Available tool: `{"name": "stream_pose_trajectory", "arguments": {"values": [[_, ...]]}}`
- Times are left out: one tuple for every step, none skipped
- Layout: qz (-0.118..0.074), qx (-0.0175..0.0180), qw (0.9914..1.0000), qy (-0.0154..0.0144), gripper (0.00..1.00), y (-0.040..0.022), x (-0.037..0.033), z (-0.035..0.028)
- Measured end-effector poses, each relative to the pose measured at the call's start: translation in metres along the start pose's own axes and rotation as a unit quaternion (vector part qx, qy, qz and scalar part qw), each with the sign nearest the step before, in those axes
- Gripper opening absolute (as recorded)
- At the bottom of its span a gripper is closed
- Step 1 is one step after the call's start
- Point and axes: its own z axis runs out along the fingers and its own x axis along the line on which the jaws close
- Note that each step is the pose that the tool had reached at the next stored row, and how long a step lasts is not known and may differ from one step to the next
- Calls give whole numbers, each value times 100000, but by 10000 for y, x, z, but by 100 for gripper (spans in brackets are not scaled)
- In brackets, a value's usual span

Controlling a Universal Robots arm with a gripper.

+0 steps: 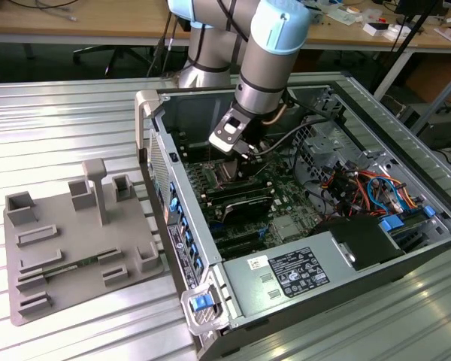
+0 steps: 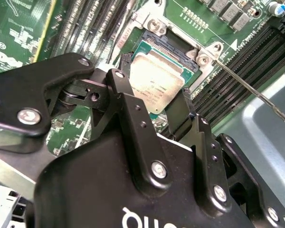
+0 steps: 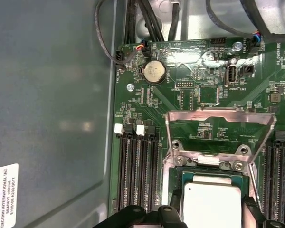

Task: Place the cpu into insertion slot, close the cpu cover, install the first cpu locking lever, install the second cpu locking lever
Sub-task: 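Place the cpu into insertion slot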

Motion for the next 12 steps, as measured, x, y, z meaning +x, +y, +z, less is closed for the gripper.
{"name": "stream_pose_trajectory", "arguments": {"values": [[0, 5, 100000, 2, 55, -1, 18, 2], [1, -2, 100000, 8, 55, -5, 19, 5], [2, 5, 100000, -5, 55, -7, 19, 7], [-12, 0, 100000, -7, 55, -7, 19, 14], [-10, 3, 100000, -12, 55, -8, 19, 19], [-5, 5, 100000, -33, 55, -8, 19, 27], [-1, 9, 100000, -48, 55, -9, 19, 30], [11, 10, 100000, -55, 55, -13, 19, 32], [3, 6, 100000, -45, 55, -16, 20, 36], [-13, 5, 100000, -51, 55, -16, 20, 40], [-8, 4, 100000, -66, 55, -17, 20, 47], [-8, 7, 100000, -75, 55, -18, 20, 54]]}}
